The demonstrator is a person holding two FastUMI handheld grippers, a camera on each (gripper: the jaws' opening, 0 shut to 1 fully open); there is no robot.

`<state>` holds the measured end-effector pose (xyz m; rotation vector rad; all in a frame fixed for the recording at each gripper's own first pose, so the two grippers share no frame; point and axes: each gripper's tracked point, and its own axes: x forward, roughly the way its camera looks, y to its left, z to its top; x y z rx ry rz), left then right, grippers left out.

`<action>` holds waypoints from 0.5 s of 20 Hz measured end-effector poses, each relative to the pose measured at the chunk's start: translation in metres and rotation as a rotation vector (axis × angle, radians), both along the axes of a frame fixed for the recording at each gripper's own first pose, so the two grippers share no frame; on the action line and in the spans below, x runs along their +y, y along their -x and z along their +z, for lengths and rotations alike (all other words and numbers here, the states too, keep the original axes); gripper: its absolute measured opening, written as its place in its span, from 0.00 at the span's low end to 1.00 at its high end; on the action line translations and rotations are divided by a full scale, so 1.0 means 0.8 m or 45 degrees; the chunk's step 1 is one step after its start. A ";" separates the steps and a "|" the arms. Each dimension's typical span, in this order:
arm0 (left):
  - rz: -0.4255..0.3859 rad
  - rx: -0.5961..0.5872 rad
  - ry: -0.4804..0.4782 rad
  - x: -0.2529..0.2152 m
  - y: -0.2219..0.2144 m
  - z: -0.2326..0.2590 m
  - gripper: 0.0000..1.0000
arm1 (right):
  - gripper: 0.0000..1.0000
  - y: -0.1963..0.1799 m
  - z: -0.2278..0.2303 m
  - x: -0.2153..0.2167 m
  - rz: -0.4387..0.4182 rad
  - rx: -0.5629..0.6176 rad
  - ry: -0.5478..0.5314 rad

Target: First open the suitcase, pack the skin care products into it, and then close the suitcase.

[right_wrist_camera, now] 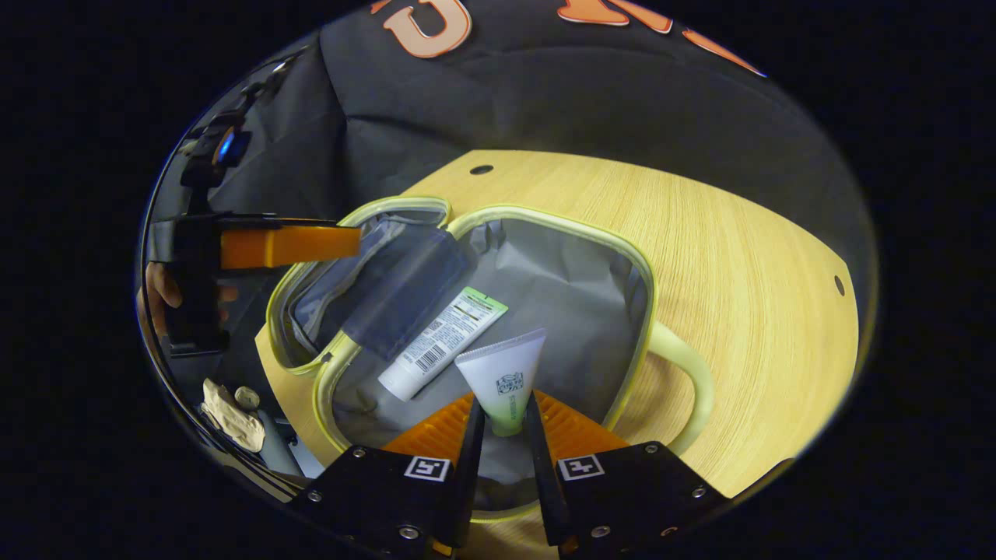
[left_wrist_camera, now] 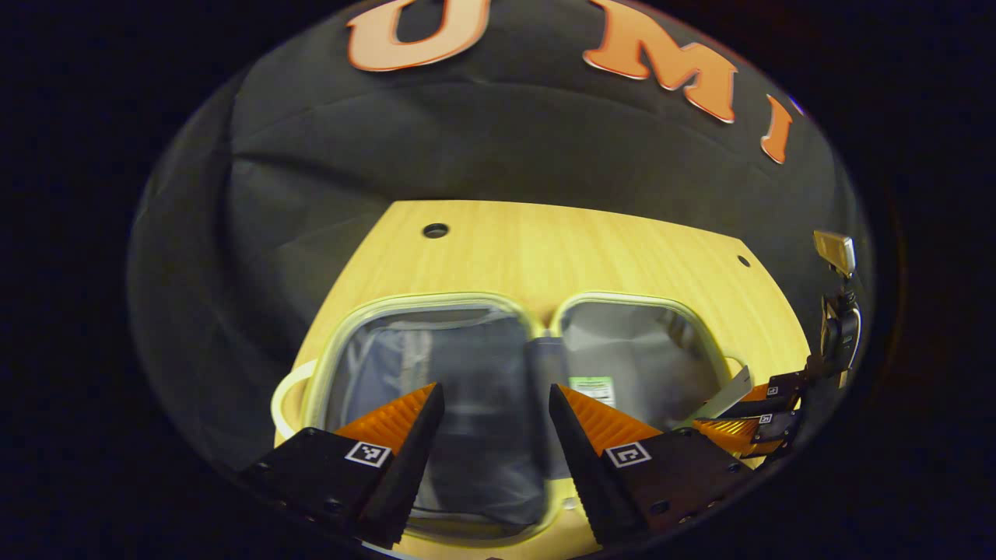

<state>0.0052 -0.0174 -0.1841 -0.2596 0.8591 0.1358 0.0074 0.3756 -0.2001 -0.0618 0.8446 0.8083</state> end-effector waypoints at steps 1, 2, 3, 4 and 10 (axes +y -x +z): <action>0.047 0.008 -0.004 0.024 0.007 0.002 0.85 | 0.37 0.001 -0.001 -0.002 -0.014 0.022 0.017; 0.096 0.018 -0.003 0.041 0.011 0.004 0.85 | 0.38 0.003 0.001 -0.003 -0.027 0.048 0.022; 0.142 0.017 0.002 0.059 0.016 0.005 0.85 | 0.39 0.003 0.001 -0.001 -0.041 0.075 0.016; 0.189 0.012 0.006 0.080 0.028 0.003 0.85 | 0.42 -0.002 0.004 -0.003 -0.061 0.084 0.011; 0.417 -0.069 0.161 0.190 0.074 -0.008 0.86 | 0.55 -0.031 0.020 -0.007 -0.188 0.012 -0.011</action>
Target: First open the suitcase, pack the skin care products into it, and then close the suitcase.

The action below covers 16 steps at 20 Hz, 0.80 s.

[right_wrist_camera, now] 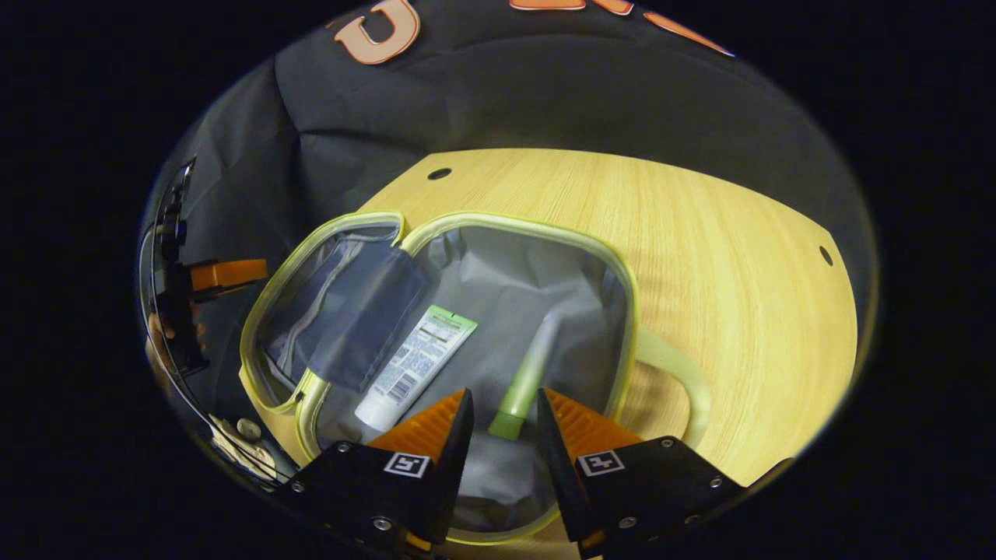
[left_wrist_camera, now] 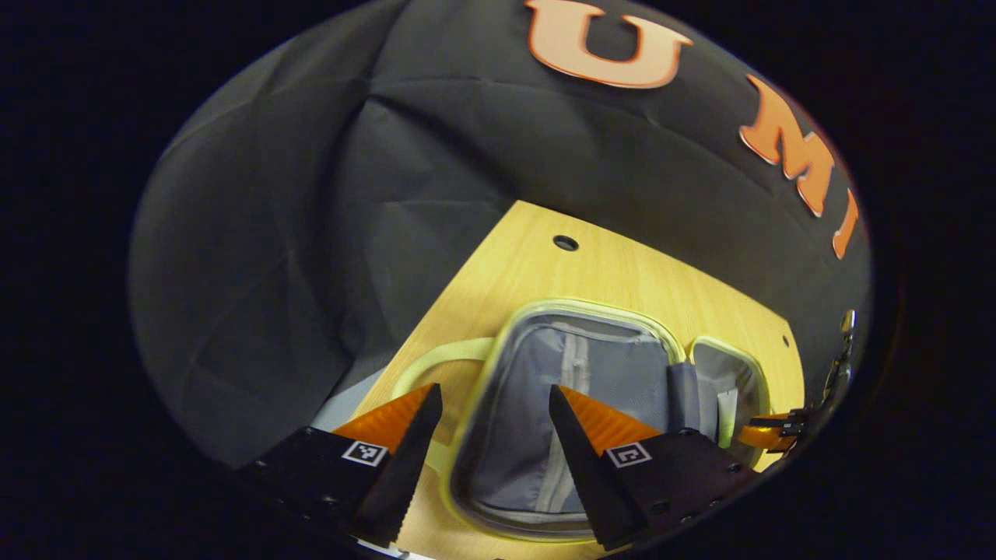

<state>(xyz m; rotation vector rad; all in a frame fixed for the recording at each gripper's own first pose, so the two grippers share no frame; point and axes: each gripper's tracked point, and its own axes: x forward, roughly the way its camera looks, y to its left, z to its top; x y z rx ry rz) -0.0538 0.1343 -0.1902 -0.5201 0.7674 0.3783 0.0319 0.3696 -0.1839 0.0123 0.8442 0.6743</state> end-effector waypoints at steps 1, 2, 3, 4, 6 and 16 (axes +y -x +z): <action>0.043 -0.008 0.043 0.017 0.007 -0.002 0.88 | 0.57 -0.006 0.008 -0.004 -0.019 -0.029 -0.001; 0.087 -0.021 0.087 0.024 0.013 -0.009 0.89 | 0.61 -0.012 0.019 -0.011 -0.036 -0.061 -0.009; 0.125 -0.039 0.140 0.032 0.015 -0.015 0.89 | 0.64 -0.016 0.029 -0.017 -0.054 -0.090 -0.016; 0.150 -0.063 0.202 0.029 0.018 -0.024 0.89 | 0.69 -0.020 0.039 -0.022 -0.072 -0.118 -0.028; 0.147 -0.086 0.342 0.027 0.026 -0.039 0.89 | 0.73 -0.024 0.053 -0.032 -0.108 -0.155 -0.042; 0.264 -0.136 0.739 0.038 0.024 -0.093 0.70 | 0.82 -0.020 0.108 -0.074 -0.167 -0.328 -0.014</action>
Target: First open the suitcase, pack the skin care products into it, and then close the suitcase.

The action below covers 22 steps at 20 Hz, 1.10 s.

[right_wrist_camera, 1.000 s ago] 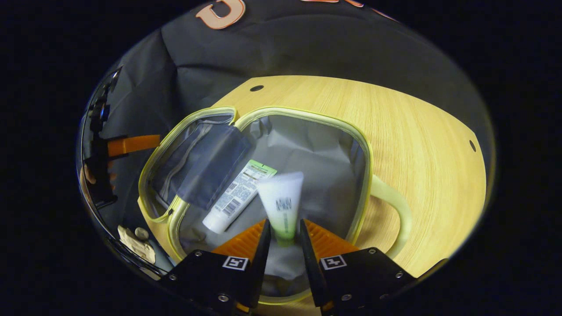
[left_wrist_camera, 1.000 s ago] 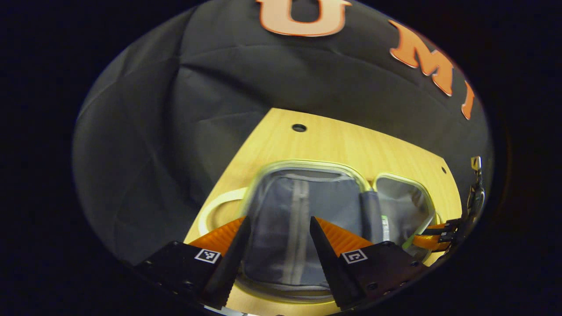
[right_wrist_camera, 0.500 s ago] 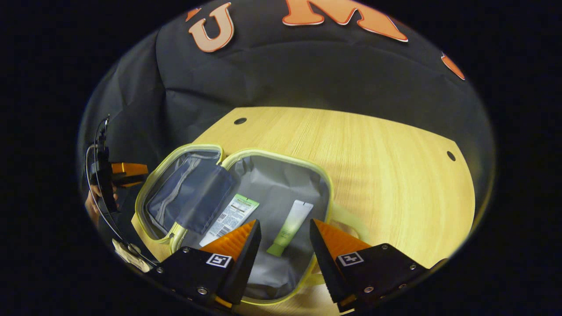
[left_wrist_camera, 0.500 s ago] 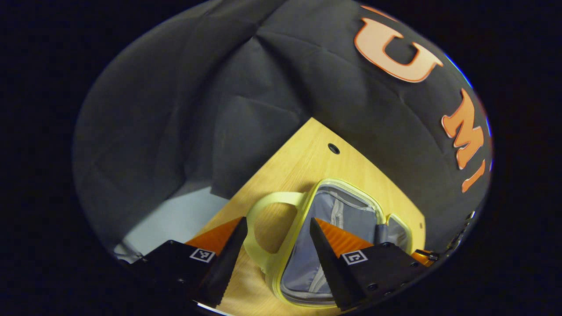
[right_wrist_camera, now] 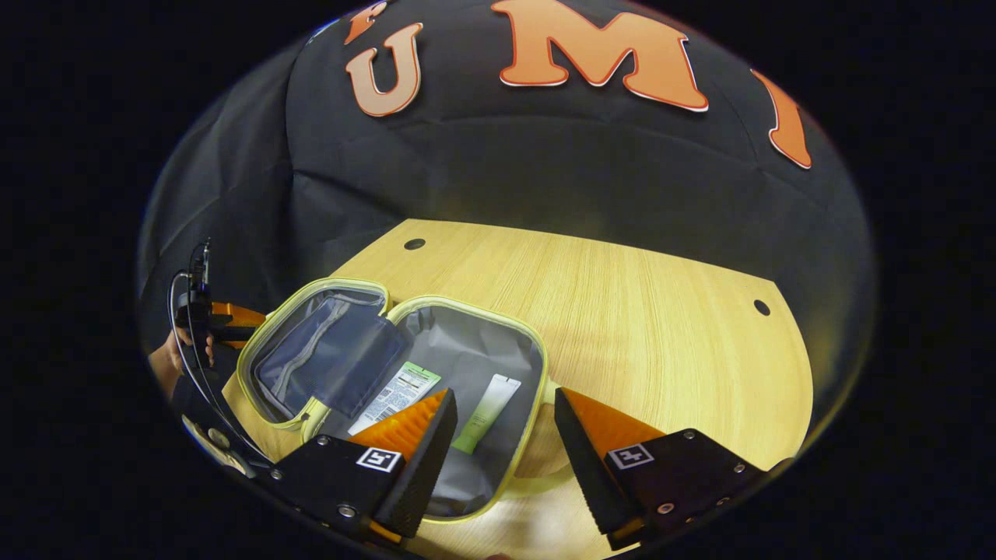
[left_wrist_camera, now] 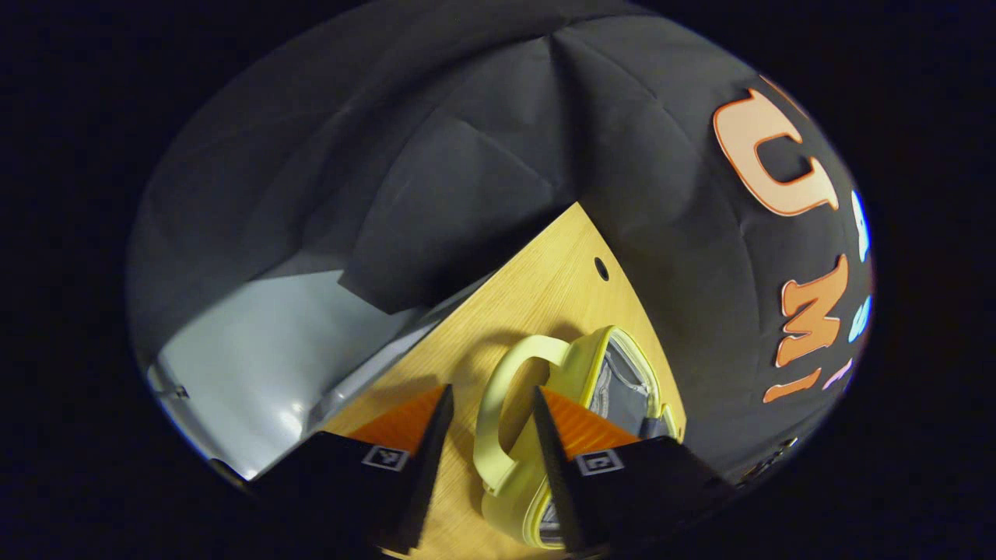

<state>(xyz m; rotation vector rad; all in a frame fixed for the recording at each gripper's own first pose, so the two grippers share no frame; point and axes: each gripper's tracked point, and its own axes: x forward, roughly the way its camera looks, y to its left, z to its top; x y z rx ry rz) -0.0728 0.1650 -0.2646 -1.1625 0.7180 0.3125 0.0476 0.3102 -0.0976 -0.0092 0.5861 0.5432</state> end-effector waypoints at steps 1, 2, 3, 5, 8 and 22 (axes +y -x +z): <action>-0.012 -0.009 0.048 -0.009 -0.004 -0.005 0.56 | 0.82 0.000 0.005 -0.002 -0.005 -0.007 -0.007; -0.003 -0.017 0.072 -0.013 -0.004 -0.006 0.43 | 0.82 0.000 0.011 -0.005 -0.013 -0.015 -0.019; -0.036 -0.031 0.089 -0.021 -0.001 -0.001 0.30 | 0.82 -0.001 0.015 -0.009 -0.023 -0.023 -0.029; -0.014 -0.023 -0.046 -0.019 -0.002 -0.015 0.30 | 0.82 -0.005 0.026 -0.022 -0.052 -0.046 -0.046; -0.083 -0.036 -0.152 -0.014 -0.002 0.024 0.06 | 0.82 -0.016 0.042 -0.046 -0.098 -0.114 -0.061; -0.271 -0.332 -0.640 -0.077 -0.048 0.299 0.05 | 0.83 -0.033 0.091 -0.124 -0.098 -0.349 -0.046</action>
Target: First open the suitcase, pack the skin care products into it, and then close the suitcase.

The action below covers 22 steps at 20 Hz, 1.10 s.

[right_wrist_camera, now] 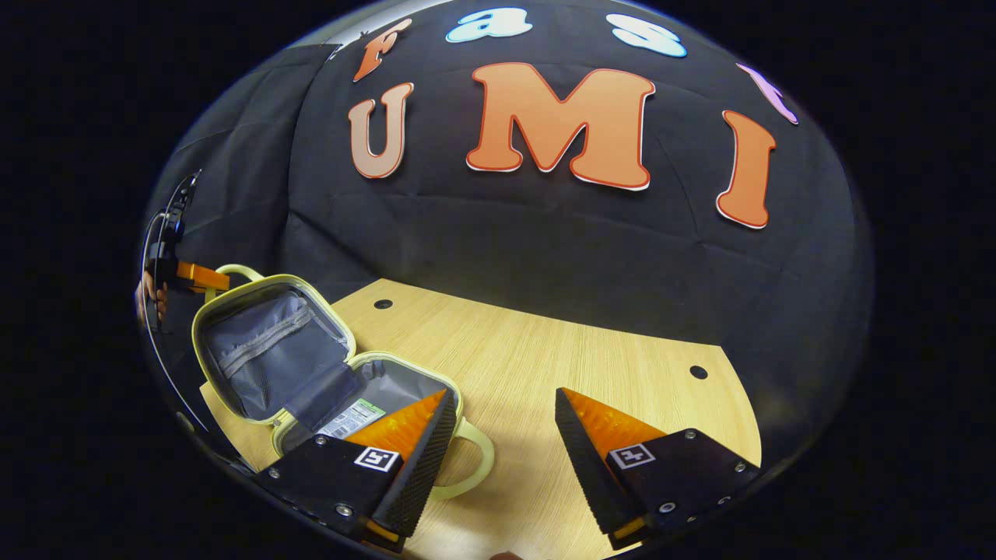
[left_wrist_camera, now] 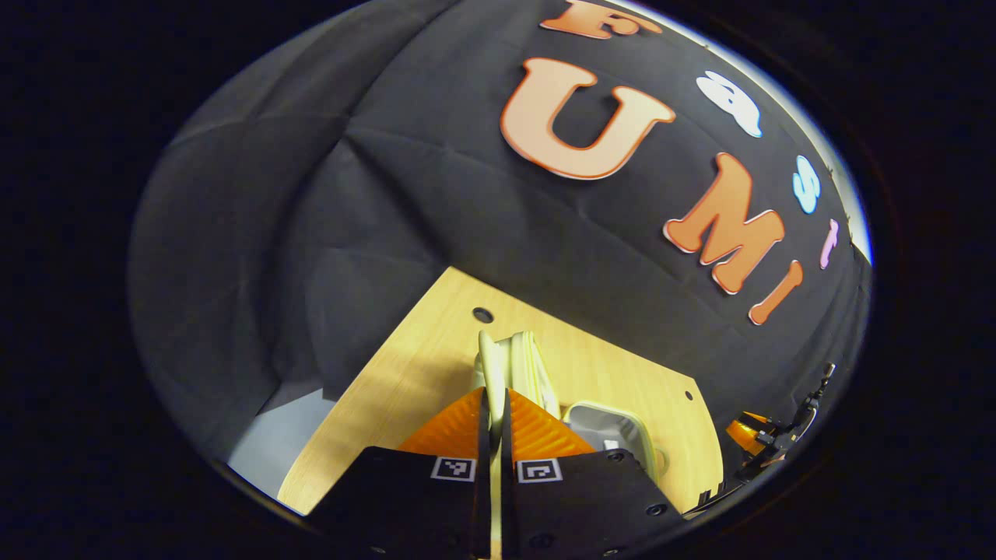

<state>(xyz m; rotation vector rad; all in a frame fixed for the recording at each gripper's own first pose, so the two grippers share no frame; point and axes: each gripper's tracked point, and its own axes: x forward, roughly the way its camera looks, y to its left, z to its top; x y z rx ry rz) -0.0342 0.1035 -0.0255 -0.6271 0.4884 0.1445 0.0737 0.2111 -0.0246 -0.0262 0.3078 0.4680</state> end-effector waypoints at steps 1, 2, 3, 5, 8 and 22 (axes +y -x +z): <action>-0.020 -0.020 -0.019 -0.014 -0.007 0.017 0.05 | 0.83 -0.002 0.002 -0.004 0.003 -0.006 -0.010; -0.039 -0.041 -0.041 -0.032 -0.015 0.032 0.05 | 0.83 -0.002 0.004 -0.008 0.009 -0.011 -0.023; -0.063 -0.062 -0.059 -0.049 -0.022 0.048 0.07 | 0.83 -0.003 0.004 -0.012 0.013 -0.016 -0.031; -0.108 -0.097 -0.097 -0.081 -0.032 0.074 0.06 | 0.83 -0.004 0.007 -0.023 0.022 -0.032 -0.038; -0.119 -0.109 -0.150 -0.127 -0.042 0.093 0.05 | 0.83 -0.009 0.004 -0.041 0.021 -0.063 -0.028; -0.310 -0.152 -0.234 -0.365 -0.098 0.108 0.05 | 0.83 -0.026 -0.004 -0.125 0.023 -0.077 -0.105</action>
